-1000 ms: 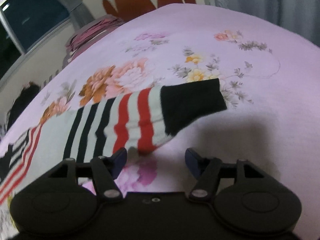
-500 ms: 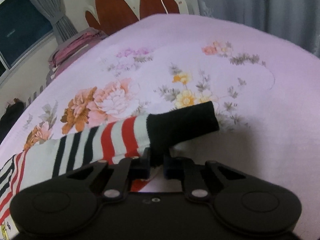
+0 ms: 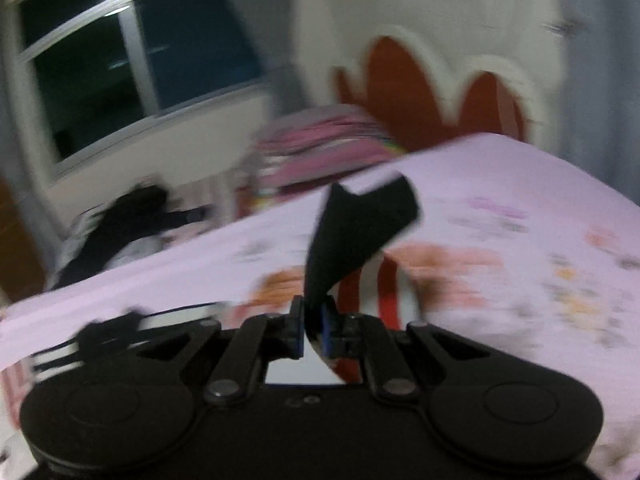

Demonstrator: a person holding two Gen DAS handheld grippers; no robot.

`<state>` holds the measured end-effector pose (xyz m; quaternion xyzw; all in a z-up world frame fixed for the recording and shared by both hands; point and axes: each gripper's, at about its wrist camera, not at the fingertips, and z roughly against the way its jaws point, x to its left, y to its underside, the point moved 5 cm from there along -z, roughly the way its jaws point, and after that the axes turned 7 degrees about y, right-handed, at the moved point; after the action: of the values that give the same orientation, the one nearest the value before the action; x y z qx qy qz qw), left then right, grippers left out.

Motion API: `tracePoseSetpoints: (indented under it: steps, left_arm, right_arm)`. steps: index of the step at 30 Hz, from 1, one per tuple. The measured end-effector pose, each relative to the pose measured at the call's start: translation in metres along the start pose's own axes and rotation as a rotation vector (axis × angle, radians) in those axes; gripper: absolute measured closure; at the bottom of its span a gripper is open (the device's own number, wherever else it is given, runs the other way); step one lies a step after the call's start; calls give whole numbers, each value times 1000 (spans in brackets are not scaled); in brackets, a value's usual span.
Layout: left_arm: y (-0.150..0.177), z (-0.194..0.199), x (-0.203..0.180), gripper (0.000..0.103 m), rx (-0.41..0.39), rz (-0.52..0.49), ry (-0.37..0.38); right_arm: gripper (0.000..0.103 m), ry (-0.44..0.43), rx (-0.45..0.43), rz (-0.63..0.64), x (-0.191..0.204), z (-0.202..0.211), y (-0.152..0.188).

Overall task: Fold small clothes
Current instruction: 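Carry the sleeve across the sweater body with the right gripper and release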

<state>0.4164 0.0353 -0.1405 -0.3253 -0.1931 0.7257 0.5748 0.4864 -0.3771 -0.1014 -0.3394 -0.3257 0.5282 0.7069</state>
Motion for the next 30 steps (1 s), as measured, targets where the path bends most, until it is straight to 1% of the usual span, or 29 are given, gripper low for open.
tracePoseSetpoints:
  steps: [3, 5, 8, 10, 12, 14, 15, 16, 18, 20, 21, 23, 25, 27, 30]
  left_arm:
    - [-5, -10, 11, 0, 10, 38, 23]
    - [-6, -15, 14, 0, 11, 37, 27]
    - [-7, -25, 18, 0, 33, 34, 52]
    - [-7, -28, 17, 0, 22, 3, 54]
    - [-7, -31, 13, 0, 0, -39, 63]
    - [-7, -36, 7, 0, -2, -54, 81]
    - [-8, -38, 4, 0, 4, -53, 97]
    - [-8, -41, 0, 0, 15, -40, 130]
    - [-8, -51, -11, 0, 69, 6, 212]
    - [-8, -60, -25, 0, 105, 42, 294]
    - [-8, -65, -34, 0, 118, 54, 325]
    - [-4, -78, -51, 0, 148, 60, 371]
    - [1, -90, -67, 0, 163, 56, 409]
    - [3, -105, -83, 0, 168, 56, 440]
    - [3, -125, -96, 0, 141, 49, 441]
  right_arm:
    - [94, -75, 31, 63, 56, -8, 16]
    - [94, -112, 67, 101, 87, -16, 32]
    - [94, -143, 133, 139, 119, -30, 59]
    - [94, -165, 194, 142, 133, -40, 77]
    - [87, -188, 238, 141, 142, -47, 88]
    - [75, -203, 249, 154, 148, -44, 94]
    - [72, -214, 250, 159, 150, -40, 94]
    - [69, -228, 244, 160, 150, -36, 93]
    - [66, -241, 225, 159, 142, -15, 91]
    - [56, -246, 202, 163, 128, 4, 86]
    - [55, -235, 186, 177, 122, 12, 86]
    - [45, -188, 147, 222, 107, 20, 89]
    - [41, -134, 112, 253, 88, 29, 91]
    - [41, -77, 102, 268, 70, 34, 95]
    - [41, 0, 118, 258, 45, 31, 102]
